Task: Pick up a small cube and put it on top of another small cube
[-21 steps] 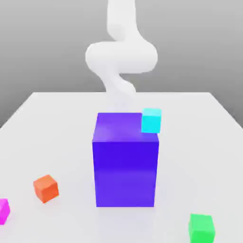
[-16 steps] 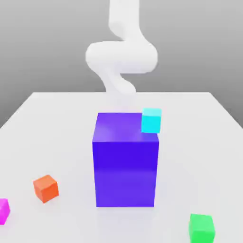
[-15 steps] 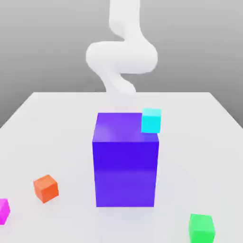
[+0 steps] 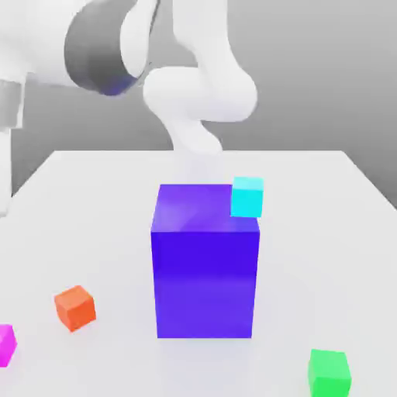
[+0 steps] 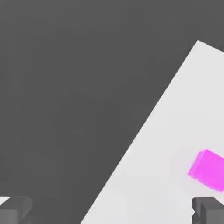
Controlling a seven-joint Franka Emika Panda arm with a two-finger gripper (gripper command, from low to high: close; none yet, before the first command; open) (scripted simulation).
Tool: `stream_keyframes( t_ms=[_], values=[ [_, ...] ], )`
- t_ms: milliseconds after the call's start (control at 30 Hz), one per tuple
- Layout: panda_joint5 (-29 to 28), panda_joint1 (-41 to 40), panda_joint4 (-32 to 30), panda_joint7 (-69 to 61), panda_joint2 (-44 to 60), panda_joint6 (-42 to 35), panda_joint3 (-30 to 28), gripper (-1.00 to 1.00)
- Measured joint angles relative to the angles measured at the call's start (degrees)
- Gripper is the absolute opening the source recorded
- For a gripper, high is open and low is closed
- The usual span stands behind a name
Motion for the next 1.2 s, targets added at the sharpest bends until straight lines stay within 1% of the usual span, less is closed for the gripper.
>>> stream_keyframes(
  t_ms=[233,400,433,633,800,833,1200],
  values=[
    [6.2,-4.28,0.31,6.07,14.71,4.21,-2.55,0.0],
    [9.88,-7.02,2.02,5.7,25.12,10.64,-0.96,0.0],
    [10.22,-7.35,2.35,5.47,26.61,11.77,-0.58,-1.0],
    [10.36,-7.51,2.51,5.4,27.36,12.45,-0.39,-1.0],
    [8.33,-6.23,0.79,6.9,19.75,6.54,-2.08,-1.0],
    [7.71,-5.03,0.43,7.47,18.45,5.58,-1.61,-1.0],
    [1.46,13.64,-3.18,14.09,12.26,2.95,10.68,-1.0]
  ],
)
